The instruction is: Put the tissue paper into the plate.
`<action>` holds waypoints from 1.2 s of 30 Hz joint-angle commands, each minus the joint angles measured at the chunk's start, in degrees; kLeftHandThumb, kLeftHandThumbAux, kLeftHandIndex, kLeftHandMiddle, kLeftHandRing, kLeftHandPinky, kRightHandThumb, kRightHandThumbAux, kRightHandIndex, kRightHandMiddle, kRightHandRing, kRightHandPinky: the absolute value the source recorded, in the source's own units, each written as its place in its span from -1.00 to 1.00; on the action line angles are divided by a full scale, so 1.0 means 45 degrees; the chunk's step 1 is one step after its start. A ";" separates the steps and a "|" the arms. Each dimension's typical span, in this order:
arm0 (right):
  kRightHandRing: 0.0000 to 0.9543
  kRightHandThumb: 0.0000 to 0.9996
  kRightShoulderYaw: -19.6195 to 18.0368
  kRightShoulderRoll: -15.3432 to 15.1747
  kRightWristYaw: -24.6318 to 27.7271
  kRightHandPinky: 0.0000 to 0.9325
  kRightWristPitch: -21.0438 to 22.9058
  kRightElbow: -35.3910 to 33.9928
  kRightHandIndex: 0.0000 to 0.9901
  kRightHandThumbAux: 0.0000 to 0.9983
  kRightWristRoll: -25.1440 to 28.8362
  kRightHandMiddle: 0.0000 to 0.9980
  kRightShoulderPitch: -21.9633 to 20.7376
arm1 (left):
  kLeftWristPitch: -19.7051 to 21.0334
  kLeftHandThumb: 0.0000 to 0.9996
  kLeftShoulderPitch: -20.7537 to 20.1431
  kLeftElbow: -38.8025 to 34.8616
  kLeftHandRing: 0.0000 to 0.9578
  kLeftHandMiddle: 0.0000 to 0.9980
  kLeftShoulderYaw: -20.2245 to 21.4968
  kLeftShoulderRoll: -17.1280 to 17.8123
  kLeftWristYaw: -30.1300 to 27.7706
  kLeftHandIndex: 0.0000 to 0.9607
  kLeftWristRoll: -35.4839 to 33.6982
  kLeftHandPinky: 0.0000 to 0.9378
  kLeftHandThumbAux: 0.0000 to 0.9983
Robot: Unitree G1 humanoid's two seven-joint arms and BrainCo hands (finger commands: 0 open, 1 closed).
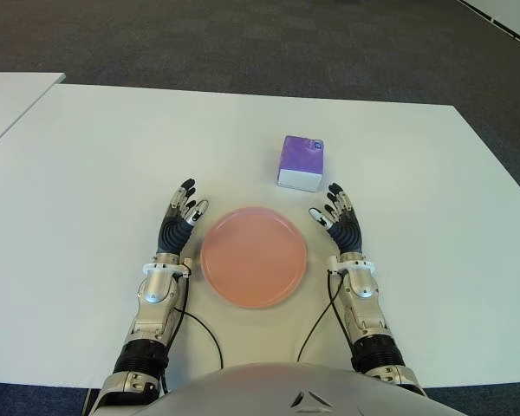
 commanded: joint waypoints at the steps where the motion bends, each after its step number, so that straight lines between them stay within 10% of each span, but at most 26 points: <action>1: -1.00 -0.78 -0.0378 -0.0655 -0.1580 -1.00 0.3018 -0.2226 -1.00 0.24 -0.2077 -1.00 -0.0429 | 0.0017 -1.00 0.0164 0.0664 -1.00 -1.00 -0.0057 -0.0116 0.0060 -1.00 0.0127 -1.00 -0.11; 11: -1.00 -0.70 -0.0232 -0.1643 -0.2937 -1.00 0.1516 -0.1367 -1.00 0.16 -0.3315 -1.00 -0.2920 | -0.0158 -1.00 0.0086 0.0887 -1.00 -1.00 -0.0058 -0.0223 0.0235 -1.00 0.0287 -1.00 -0.11; 20: -1.00 -0.54 0.0374 -0.2082 -0.1136 -1.00 0.2245 -0.3038 -1.00 0.10 -0.3020 -1.00 -0.4186 | -0.0226 -1.00 0.0052 0.0986 -1.00 -1.00 -0.0015 -0.0217 0.0240 -1.00 0.0320 -1.00 -0.11; 36: -1.00 -0.48 0.1958 -0.2732 -0.0460 -1.00 0.2263 -0.1109 -1.00 -0.12 -0.4697 -1.00 -0.5671 | -0.0521 -1.00 0.0047 0.1107 -1.00 -1.00 -0.0018 -0.0249 0.0143 -1.00 0.0252 -1.00 -0.10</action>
